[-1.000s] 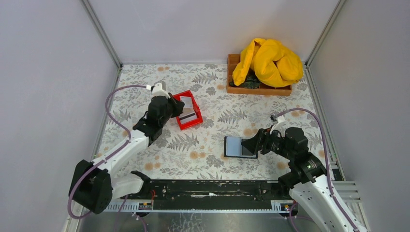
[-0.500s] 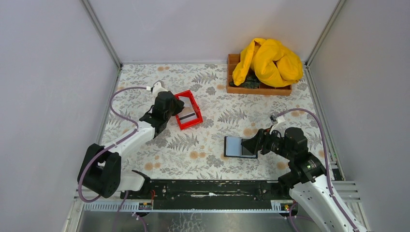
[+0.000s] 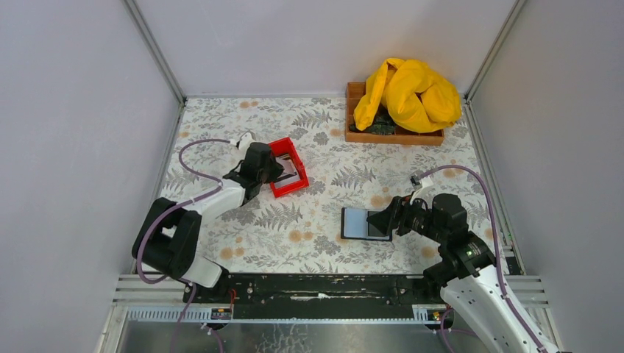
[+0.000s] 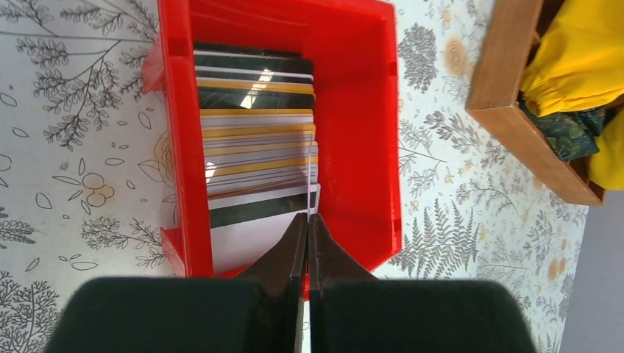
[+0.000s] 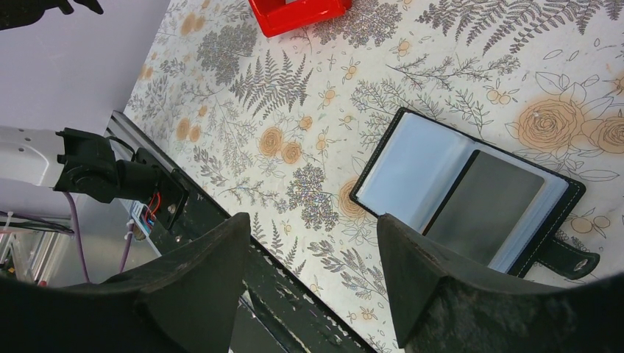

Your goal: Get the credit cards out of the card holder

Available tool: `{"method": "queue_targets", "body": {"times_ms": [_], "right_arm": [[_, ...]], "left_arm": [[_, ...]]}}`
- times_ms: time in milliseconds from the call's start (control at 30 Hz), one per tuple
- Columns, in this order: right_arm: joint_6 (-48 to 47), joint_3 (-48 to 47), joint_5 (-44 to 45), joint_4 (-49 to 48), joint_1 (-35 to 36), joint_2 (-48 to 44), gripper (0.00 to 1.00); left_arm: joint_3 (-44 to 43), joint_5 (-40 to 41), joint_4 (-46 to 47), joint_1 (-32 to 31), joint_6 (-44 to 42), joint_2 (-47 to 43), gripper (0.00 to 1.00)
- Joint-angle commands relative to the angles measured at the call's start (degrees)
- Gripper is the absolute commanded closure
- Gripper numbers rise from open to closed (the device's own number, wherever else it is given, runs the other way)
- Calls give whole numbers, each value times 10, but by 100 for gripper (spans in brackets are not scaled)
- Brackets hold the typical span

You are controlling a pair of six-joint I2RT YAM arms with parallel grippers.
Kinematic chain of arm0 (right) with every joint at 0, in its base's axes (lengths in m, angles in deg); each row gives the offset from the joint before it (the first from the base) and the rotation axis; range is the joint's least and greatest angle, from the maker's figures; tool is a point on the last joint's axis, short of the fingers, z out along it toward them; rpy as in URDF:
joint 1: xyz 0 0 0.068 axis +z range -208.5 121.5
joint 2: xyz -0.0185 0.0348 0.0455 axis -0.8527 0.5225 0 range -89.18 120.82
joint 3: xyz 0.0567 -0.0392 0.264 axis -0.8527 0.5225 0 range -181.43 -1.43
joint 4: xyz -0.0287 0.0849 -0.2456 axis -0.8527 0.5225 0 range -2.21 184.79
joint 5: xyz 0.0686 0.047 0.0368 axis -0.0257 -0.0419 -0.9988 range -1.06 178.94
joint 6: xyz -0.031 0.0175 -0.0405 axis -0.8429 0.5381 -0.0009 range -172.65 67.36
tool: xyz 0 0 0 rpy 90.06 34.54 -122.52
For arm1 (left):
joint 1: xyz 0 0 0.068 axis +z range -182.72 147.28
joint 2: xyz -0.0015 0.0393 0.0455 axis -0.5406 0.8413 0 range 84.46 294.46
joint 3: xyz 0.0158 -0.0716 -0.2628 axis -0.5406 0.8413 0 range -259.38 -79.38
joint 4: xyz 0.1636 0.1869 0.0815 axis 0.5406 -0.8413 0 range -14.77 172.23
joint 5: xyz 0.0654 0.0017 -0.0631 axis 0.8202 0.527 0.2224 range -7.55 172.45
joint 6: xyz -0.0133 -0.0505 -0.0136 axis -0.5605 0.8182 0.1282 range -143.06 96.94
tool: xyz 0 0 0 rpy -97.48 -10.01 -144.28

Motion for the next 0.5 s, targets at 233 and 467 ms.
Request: {"method": "queue_targets", "body": {"times_ms": [233, 467], "right_arm": [[-8, 1, -2, -22, 1, 2, 29], [-7, 2, 1, -23, 2, 2, 29]], "left_arm": [[-40, 25, -4, 6, -1, 7, 57], [-38, 78, -45, 5, -5, -44, 42]]}}
